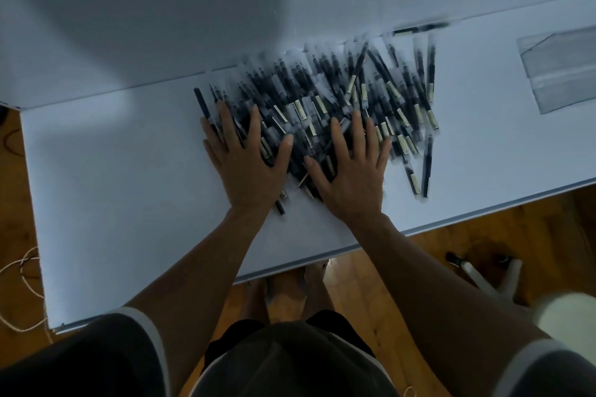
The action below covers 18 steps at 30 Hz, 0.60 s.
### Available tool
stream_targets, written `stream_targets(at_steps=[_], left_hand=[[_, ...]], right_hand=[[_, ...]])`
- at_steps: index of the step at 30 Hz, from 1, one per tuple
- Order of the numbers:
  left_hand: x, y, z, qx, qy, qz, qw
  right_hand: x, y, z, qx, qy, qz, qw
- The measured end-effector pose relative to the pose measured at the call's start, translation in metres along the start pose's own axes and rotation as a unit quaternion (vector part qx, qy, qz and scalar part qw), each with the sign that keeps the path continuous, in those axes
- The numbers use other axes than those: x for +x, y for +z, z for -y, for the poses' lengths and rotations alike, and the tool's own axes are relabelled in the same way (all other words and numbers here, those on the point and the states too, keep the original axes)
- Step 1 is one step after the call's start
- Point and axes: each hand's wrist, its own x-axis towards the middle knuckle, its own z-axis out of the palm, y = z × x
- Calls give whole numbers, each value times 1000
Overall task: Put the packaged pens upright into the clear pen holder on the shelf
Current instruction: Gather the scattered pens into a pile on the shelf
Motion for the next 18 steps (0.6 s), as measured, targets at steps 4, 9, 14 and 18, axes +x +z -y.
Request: stream_targets(at_steps=[4,9,14,18], left_hand=[[-1,13,-28,30,45,-2,999],[2,29,-58,41,43,-22,998],[2,37,-71,46,38,-31,998],[2,45,-81,44,34,-43,998]], right_hand=[[3,-2,-16,24,-9,-6,1000],[8,-11,-40,48,-19,-17,999],[11,-17,-63,9,-15,-55,998],[16,-28,-92,8,74,-67,995]])
